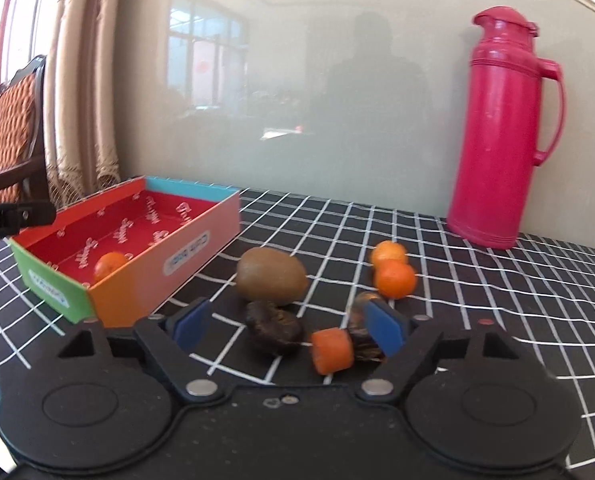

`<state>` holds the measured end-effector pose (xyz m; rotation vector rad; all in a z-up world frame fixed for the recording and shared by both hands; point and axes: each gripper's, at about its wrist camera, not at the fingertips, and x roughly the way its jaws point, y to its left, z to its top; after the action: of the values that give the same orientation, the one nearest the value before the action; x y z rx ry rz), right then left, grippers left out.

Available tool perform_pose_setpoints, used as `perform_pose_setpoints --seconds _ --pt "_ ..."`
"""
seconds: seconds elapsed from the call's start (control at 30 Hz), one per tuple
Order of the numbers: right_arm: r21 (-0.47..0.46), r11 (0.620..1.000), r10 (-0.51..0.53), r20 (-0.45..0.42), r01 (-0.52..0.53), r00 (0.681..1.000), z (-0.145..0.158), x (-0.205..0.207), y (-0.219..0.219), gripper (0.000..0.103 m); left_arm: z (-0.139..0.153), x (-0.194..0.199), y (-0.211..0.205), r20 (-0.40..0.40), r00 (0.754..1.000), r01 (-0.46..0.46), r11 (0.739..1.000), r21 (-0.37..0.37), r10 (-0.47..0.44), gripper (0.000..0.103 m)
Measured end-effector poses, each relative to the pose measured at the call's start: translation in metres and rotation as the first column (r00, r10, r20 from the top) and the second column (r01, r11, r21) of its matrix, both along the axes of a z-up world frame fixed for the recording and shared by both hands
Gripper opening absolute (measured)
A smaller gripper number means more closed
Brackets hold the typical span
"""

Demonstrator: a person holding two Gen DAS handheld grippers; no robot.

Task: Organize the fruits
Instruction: 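Reach the right gripper to a dark date and grasp it, then carry the date with the right gripper into the box and release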

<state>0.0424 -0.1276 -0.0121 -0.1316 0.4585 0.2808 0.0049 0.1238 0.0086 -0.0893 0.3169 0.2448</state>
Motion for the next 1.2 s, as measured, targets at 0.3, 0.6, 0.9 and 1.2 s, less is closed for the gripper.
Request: perform_pose_setpoints --seconds 0.3,0.6,0.9,1.2 --pt "-0.058 0.998 -0.020 -0.035 0.018 0.999 -0.011 0.019 0.030 0.060 -0.002 -0.004 0.025 -0.011 0.999 -0.040 0.999 -0.008 0.040 0.103" --pt "-0.144 0.987 -0.086 -0.102 0.071 0.991 -0.028 0.041 0.035 0.050 -0.004 -0.007 0.037 -0.010 0.998 -0.060 0.998 -0.031 0.060 0.103" --pt "-0.156 0.984 -0.094 -0.061 0.083 0.994 -0.021 0.039 0.038 0.040 -0.003 -0.011 0.042 -0.006 0.997 -0.072 0.997 -0.022 0.072 0.103" --pt "-0.053 0.996 -0.066 0.006 0.066 0.998 0.004 0.034 0.056 0.040 -0.001 -0.030 0.066 -0.021 0.993 -0.115 0.993 0.014 0.115 0.103"
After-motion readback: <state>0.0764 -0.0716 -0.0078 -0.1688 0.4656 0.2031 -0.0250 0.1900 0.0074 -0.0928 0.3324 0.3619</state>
